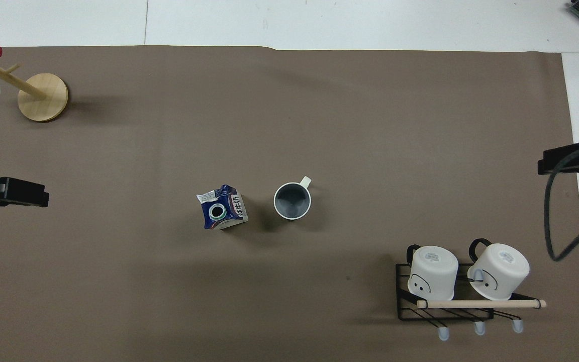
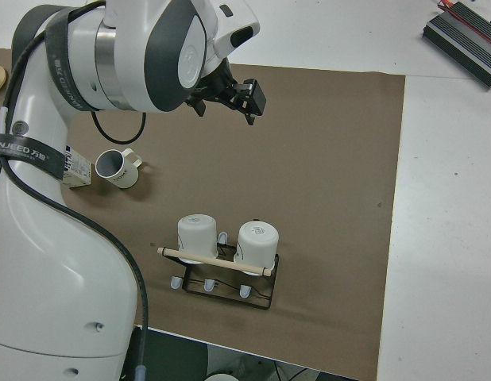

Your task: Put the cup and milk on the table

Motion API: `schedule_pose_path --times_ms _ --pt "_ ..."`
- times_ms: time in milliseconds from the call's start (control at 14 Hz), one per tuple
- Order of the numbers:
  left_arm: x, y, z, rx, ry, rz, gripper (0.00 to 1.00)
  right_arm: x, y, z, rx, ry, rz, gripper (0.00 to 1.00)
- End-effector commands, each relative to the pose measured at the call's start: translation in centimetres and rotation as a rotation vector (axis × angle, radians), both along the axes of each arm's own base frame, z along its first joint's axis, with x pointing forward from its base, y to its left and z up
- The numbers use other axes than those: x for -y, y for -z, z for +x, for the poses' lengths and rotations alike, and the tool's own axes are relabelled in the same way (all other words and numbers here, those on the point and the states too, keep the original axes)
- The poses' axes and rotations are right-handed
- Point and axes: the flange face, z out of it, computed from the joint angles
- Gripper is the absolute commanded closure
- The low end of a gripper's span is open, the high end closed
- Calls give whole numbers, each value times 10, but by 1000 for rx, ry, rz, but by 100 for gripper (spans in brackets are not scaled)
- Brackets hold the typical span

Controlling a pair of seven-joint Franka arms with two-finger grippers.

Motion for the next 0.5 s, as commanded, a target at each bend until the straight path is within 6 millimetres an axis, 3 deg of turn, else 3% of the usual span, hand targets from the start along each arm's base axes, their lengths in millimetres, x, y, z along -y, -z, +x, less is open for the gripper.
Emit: schedule_pose_path --times_ms 0,429 --pt "-6 -8 -1 -11 1 19 0 1 -1 -7 -4 7 -10 0" --pt "-24 -8 -1 -13 -32 14 0 3 0 -8 -5 10 -7 0"
